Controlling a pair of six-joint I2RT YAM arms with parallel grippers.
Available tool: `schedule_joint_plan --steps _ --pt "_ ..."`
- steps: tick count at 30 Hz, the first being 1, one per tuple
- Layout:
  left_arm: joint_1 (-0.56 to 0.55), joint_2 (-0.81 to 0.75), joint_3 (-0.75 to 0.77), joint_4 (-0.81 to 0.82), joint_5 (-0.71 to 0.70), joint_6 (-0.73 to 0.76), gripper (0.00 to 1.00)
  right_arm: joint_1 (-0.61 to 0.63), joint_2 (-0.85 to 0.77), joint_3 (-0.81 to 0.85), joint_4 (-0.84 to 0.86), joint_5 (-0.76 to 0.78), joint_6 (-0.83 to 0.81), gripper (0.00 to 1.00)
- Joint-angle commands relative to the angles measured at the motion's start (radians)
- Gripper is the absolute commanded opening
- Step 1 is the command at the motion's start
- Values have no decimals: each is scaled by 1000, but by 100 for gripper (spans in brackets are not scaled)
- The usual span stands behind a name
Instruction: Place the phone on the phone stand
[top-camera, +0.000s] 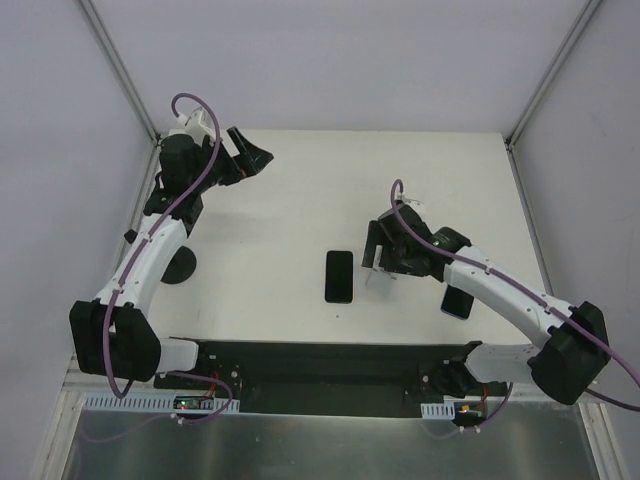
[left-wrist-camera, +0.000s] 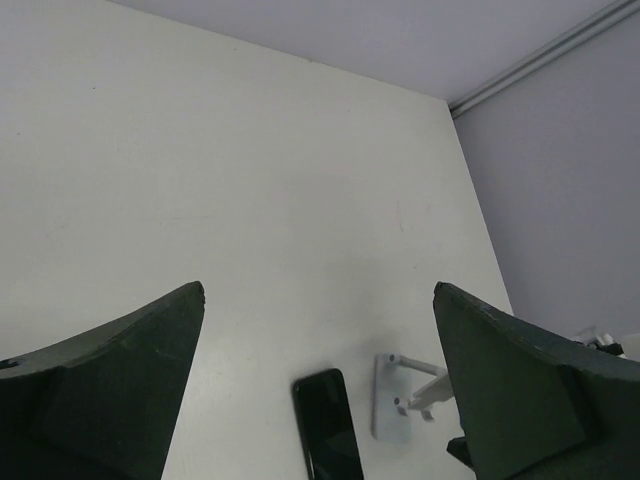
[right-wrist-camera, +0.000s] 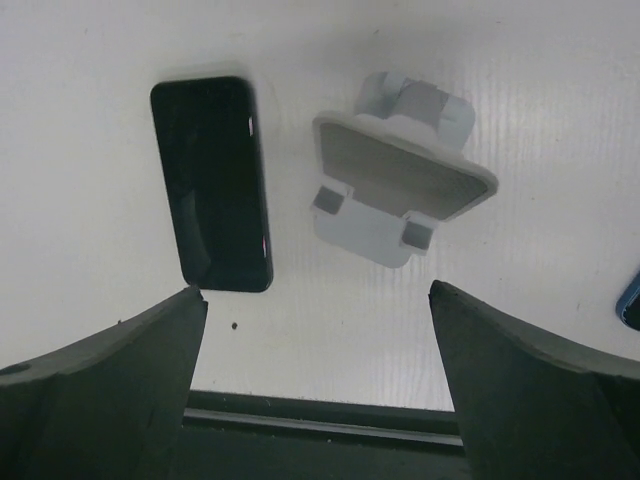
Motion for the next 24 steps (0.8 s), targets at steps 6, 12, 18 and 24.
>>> schedule_joint_plan --steps 6,12,18,24 --pt "-39 -17 -136 211 -51 110 95 24 74 45 -85 290 326 96" --pt "-107 -56 -290 326 -118 119 94 25 138 53 -67 375 373 96" --pt "-133 1 -277 340 -141 138 93 34 207 56 -41 414 421 99" --pt "-135 52 -277 378 -125 129 93 57 241 35 40 464 398 96"
